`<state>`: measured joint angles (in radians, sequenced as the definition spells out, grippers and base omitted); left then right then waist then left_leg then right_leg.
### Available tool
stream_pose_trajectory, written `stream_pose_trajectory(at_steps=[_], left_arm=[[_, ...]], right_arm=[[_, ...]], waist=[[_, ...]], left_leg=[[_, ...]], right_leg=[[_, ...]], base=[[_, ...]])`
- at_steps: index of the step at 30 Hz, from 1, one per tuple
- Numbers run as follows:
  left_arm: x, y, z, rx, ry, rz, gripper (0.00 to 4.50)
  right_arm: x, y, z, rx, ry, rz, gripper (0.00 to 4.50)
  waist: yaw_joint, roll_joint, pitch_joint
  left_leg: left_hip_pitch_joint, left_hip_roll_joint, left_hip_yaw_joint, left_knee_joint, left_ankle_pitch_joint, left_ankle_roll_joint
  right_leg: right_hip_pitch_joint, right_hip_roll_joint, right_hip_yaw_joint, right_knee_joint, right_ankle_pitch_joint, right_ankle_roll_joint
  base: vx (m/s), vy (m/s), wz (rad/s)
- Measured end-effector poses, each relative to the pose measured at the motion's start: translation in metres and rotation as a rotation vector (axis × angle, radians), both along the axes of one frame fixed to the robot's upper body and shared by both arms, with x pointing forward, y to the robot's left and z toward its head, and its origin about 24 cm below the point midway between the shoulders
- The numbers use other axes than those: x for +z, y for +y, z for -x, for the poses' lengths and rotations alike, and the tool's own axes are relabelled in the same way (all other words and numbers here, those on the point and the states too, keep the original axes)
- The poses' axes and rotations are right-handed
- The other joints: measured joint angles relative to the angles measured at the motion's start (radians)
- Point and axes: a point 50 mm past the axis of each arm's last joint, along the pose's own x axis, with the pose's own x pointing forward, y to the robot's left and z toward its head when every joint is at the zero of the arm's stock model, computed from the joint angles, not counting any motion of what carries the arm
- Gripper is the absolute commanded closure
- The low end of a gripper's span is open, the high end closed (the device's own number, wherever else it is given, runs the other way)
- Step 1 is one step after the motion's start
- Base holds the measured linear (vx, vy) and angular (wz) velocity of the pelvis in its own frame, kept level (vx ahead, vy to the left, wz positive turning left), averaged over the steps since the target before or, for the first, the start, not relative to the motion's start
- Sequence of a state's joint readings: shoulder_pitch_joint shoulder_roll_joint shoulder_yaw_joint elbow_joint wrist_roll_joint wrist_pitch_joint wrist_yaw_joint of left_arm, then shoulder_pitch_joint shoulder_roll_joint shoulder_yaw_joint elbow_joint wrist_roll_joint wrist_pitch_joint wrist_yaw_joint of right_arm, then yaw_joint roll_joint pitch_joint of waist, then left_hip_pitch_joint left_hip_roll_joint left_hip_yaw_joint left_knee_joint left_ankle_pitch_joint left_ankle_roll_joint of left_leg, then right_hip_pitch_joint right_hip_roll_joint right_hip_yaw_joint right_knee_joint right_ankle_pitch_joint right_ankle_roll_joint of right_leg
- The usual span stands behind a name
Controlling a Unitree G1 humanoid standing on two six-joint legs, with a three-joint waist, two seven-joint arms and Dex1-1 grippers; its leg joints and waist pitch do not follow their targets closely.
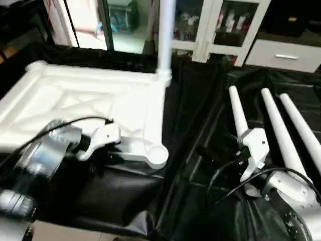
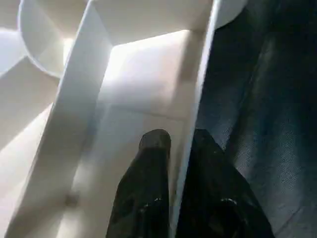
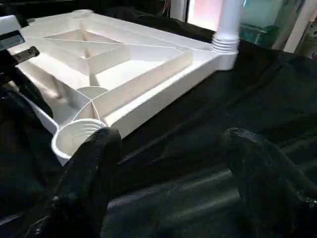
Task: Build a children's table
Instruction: Rotate table base
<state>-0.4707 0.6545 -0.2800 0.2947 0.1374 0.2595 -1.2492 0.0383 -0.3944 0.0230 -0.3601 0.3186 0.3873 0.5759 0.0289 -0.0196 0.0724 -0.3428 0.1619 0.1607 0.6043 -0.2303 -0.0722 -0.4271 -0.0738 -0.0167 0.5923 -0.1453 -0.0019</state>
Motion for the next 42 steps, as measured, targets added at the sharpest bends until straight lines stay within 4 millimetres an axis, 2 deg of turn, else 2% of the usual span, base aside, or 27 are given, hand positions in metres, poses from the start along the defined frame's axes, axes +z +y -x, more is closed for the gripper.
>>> stream_pose_trajectory(at_steps=[6,9,14,20,23,26,27,28,30,34,36,38,41,42], left_arm=[[-0.004,-0.016,-0.003,0.008,-0.081,0.049,4.41],[-0.006,-0.017,0.000,-0.031,-0.137,0.048,4.47],[-0.008,-0.017,0.005,-0.120,-0.203,0.045,4.47],[-0.011,-0.014,0.006,-0.160,-0.234,0.047,4.47],[-0.012,-0.014,0.006,-0.159,-0.238,0.051,3.86],[-0.010,-0.014,0.007,-0.155,-0.248,0.110,3.70],[-0.009,-0.016,0.008,-0.160,-0.252,0.126,3.70],[-0.008,-0.016,0.008,-0.166,-0.255,0.139,3.47],[-0.006,-0.014,0.009,-0.177,-0.252,0.153,3.38],[0.002,-0.007,0.008,-0.153,-0.260,0.198,3.03],[0.010,-0.006,0.009,-0.109,-0.270,0.266,2.94],[0.022,-0.008,0.008,-0.076,-0.288,0.336,2.78],[0.043,-0.008,0.007,0.038,-0.340,0.462,2.60],[0.051,-0.010,0.007,0.083,-0.359,0.497,2.60]], right_arm=[[-0.003,0.004,-0.001,0.010,0.009,0.000,0.94],[-0.003,0.004,-0.001,0.006,0.006,0.001,0.94],[-0.004,0.004,-0.002,-0.021,0.005,0.001,0.94],[-0.005,0.003,-0.002,-0.029,0.007,0.002,0.94],[-0.005,0.004,-0.002,-0.030,0.007,0.002,0.94],[-0.006,0.003,-0.003,-0.033,0.010,0.002,0.94],[-0.006,0.003,-0.003,-0.035,0.012,0.001,0.94],[-0.006,0.003,-0.003,-0.037,0.010,0.001,0.94],[-0.005,0.004,-0.004,-0.036,0.006,-0.001,0.94],[-0.002,0.005,-0.006,-0.035,-0.006,-0.012,0.94],[0.000,0.005,-0.009,-0.046,-0.006,-0.016,0.94],[0.003,0.001,-0.013,-0.088,0.000,-0.018,0.67],[0.012,-0.011,-0.028,-0.246,0.023,-0.012,0.48],[0.016,-0.021,-0.034,-0.332,0.038,-0.009,0.34]], waist=[[0.002,-0.001,0.000],[0.003,0.002,-0.001],[0.016,0.007,-0.004],[0.025,0.012,-0.007],[0.027,0.015,-0.008],[0.028,0.012,-0.008],[0.029,0.008,-0.008],[0.028,0.003,-0.008],[0.027,-0.001,-0.008],[0.026,-0.003,-0.009],[0.026,-0.003,-0.009],[0.026,-0.003,-0.009],[0.025,-0.003,-0.009],[0.024,-0.003,-0.009]], left_leg=[[0.000,0.001,0.000,0.000,0.002,-0.002],[0.000,0.001,0.000,-0.001,0.002,-0.003],[-0.006,0.001,0.000,-0.003,0.002,-0.002],[-0.007,0.002,0.002,-0.003,0.003,-0.002],[-0.007,0.002,0.003,-0.003,0.003,-0.002],[-0.007,0.003,0.003,-0.002,0.003,-0.003],[-0.007,0.003,0.004,-0.002,0.003,-0.003],[-0.007,0.003,0.004,-0.002,0.003,-0.003],[-0.007,0.004,0.005,-0.001,0.003,-0.003],[-0.007,0.004,0.007,-0.001,0.003,-0.003],[-0.007,0.004,0.007,-0.001,0.003,-0.003],[-0.006,0.004,0.007,-0.001,0.003,-0.003],[-0.006,0.004,0.008,0.002,0.003,-0.004],[-0.006,0.005,0.008,0.003,0.003,-0.004]], right_leg=[[0.000,0.000,0.000,0.001,-0.001,0.002],[-0.001,0.000,0.000,0.002,-0.001,0.002],[-0.007,0.000,0.000,0.003,-0.001,0.002],[-0.007,0.000,0.000,0.004,-0.001,0.002],[-0.007,-0.001,0.000,0.004,-0.003,0.004],[-0.007,0.000,0.000,0.004,-0.003,0.005],[-0.007,0.000,0.000,0.004,-0.003,0.005],[-0.007,0.000,0.000,0.004,-0.003,0.004],[-0.007,0.000,0.000,0.004,-0.001,0.002],[-0.008,-0.001,0.000,0.004,0.000,0.000],[-0.008,-0.001,0.000,0.004,0.000,0.000],[-0.007,-0.001,0.000,0.004,0.000,0.000],[-0.007,-0.001,0.000,0.008,0.001,-0.001],[-0.007,-0.001,0.001,0.009,0.001,-0.001]], base=[[0.000,0.000,0.00],[0.000,0.000,0.00],[0.000,0.000,0.00],[0.000,0.000,0.00],[0.000,0.000,0.00],[0.000,0.000,0.00],[0.000,0.000,0.00],[0.000,0.000,0.00],[0.000,0.000,0.00],[0.000,0.000,0.00],[0.000,0.000,0.00],[0.000,0.000,0.00],[0.000,0.000,0.00],[0.000,0.000,0.00]])
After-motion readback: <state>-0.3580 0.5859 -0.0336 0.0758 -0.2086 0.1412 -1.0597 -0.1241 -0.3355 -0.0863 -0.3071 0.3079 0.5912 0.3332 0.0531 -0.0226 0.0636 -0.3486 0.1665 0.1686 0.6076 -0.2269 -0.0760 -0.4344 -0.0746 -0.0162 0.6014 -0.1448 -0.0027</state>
